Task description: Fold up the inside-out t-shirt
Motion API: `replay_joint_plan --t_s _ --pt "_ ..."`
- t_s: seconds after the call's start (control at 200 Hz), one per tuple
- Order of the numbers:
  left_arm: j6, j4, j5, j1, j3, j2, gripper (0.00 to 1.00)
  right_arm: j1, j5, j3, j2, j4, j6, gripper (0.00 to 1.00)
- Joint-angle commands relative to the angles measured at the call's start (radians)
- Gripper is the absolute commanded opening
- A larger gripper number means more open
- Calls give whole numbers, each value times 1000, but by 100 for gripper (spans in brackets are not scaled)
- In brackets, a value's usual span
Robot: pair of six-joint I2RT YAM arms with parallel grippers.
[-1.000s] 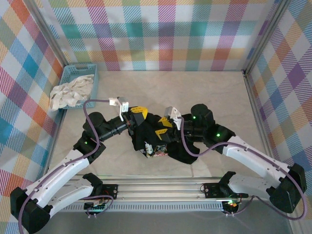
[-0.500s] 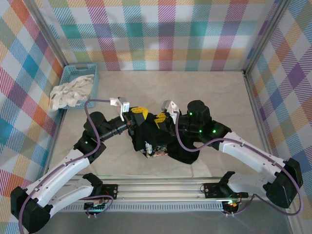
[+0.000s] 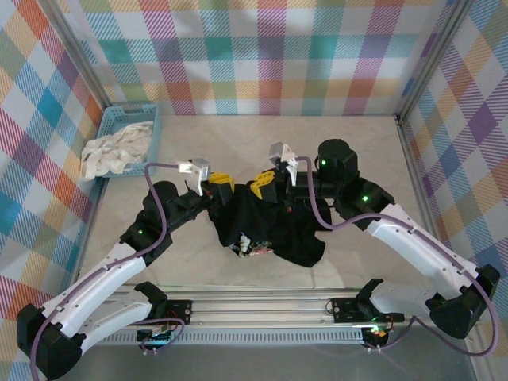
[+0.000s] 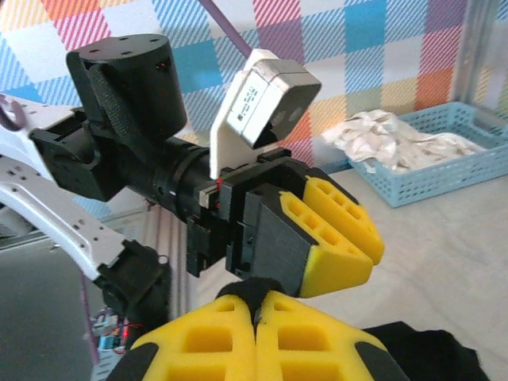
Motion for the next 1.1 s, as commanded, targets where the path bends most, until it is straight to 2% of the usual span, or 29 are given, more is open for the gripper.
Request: replay_joint_plan --t_s 0.0,0.145,0.255,0.34,0.475,0.625,0.71,0.87,0.92,1.005,1.095 --pt "-24 -84 -30 -13 8 -60 36 -16 -94 19 48 25 123 0" --pt "-74 -145 -22 -20 -25 -163 47 -39 -65 57 89 -2 179 0" --pt "-112 -133 56 -29 -51 -213 57 -39 11 87 107 -57 174 0" --pt "-117 -139 86 -48 -42 -185 64 -39 22 96 117 -57 190 0" --pt "-129 -167 42 -107 22 -77 67 -37 64 116 136 -64 240 0" --pt "-112 -206 -107 -236 105 31 64 -37 136 127 148 -76 285 0" --pt "-112 -246 -228 -301 149 74 60 -37 174 134 159 -87 300 0" --pt "-160 -387 -585 -401 222 120 63 -38 255 167 191 -142 304 0" --pt "-167 -413 -667 -429 243 130 64 -38 277 181 202 -161 303 0" --pt "-169 -463 -717 -463 274 158 64 -38 291 194 218 -165 316 0" --pt "-164 -403 -645 -468 280 197 61 -37 283 208 233 -169 329 0"
